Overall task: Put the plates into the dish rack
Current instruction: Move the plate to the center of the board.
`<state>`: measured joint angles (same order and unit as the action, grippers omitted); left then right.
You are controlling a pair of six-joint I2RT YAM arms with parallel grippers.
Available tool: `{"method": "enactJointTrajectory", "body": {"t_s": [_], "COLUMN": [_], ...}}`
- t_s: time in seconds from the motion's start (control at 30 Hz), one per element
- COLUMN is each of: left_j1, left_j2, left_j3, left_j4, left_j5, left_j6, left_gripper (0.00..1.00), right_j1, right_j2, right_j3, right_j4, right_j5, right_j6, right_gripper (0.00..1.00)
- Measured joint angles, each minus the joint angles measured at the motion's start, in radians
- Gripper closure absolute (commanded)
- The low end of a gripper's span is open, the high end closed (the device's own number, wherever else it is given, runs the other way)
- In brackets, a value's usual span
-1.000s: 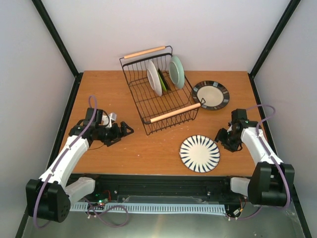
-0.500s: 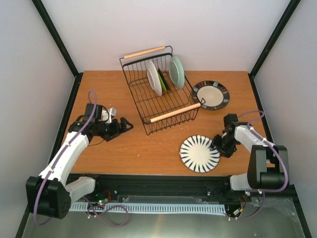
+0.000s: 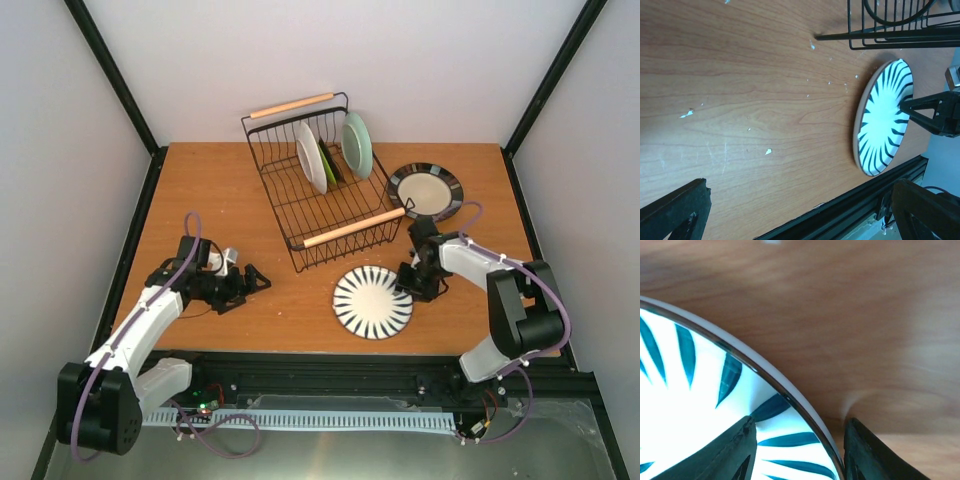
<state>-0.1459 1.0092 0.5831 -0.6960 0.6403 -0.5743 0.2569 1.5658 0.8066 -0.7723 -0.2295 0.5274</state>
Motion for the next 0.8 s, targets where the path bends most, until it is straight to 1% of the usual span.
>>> {"method": "enactJointTrajectory", "body": {"t_s": [0.27, 0.4, 0.57, 0.8], "left_j1": [0.0, 0.0, 0.0, 0.0], "left_j2": [0.0, 0.004, 0.005, 0.027], "left_j3": [-0.014, -0.029, -0.04, -0.052], "left_j4": [0.057, 0.078, 0.09, 0.09], "left_j5": [0.012, 0.031, 0.042, 0.044], "left_j6": [-0.017, -0.022, -0.023, -0.022], "left_gripper": [0.0, 0.0, 0.0, 0.0], "right_j1": [0.123, 0.184, 0.236, 0.239], "right_j2": [0.049, 0.058, 0.031, -0.007], "right_j3": [0.017, -0.008, -0.105, -0.237], "right_j4": [0.172, 0.283, 0.465, 0.698], "right_j5": [-0.126, -0.195, -0.288, -0.364], "right_j6": [-0.005, -0.005, 0.027, 0.091], "right_gripper": [0.54, 0.57, 0.57, 0.57]}}
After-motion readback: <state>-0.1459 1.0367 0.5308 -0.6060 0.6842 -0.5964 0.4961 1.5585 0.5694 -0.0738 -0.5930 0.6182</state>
